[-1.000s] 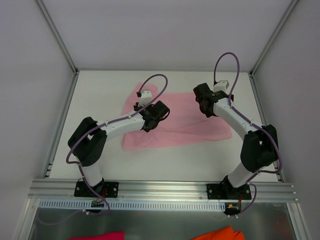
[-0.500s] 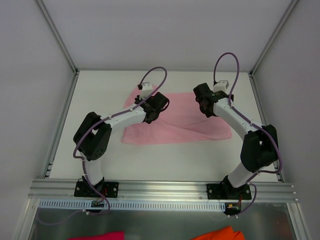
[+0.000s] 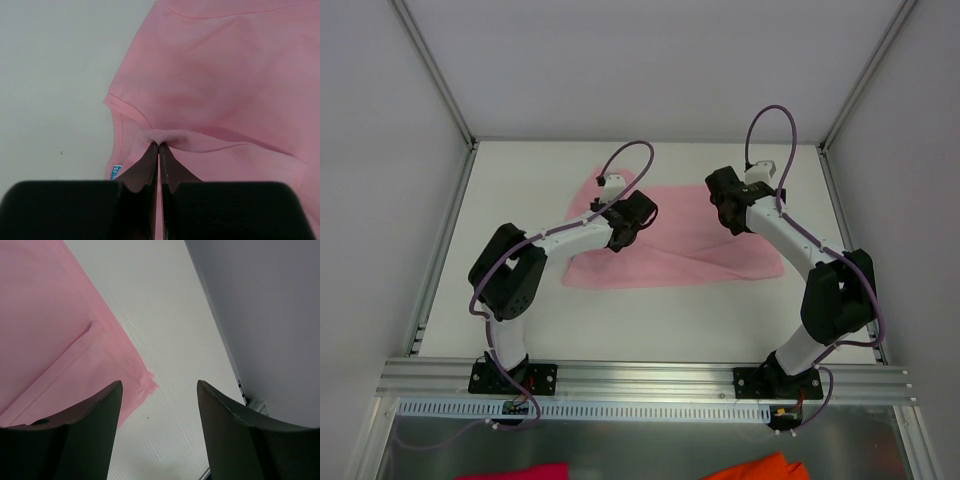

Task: Fold and stack the t-shirts
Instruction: Fold the flattened tshirt in 1/3 of the way

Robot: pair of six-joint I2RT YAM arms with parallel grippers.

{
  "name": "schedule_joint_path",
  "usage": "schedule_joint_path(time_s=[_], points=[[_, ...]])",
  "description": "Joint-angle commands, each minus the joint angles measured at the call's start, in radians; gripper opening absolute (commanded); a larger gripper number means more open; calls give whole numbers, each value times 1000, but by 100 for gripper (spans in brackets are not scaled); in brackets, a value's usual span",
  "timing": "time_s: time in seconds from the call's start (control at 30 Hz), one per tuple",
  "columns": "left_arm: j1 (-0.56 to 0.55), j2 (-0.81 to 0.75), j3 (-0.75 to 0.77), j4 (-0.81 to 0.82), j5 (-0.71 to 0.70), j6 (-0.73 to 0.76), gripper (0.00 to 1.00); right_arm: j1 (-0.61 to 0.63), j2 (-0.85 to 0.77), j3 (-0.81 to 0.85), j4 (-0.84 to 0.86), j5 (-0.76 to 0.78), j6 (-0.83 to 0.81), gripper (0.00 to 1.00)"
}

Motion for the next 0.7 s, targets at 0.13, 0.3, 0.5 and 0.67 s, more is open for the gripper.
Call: schedule_joint_path(time_s=[0.13,0.3,0.5,0.67], points=[[-75,-65,-47,-107,-22,-105,0,16,7,15,-6,20,0,65],[-137,-85,-45,-187,-56,-177,0,27,7,18,-12,20,3,66],[-219,-108,-41,-373,-74,-339,0,39,3,26,-23,23,6,65],[-289,-112,-45,-570,-86,-525,0,45,3,31,-34,22,16,65]])
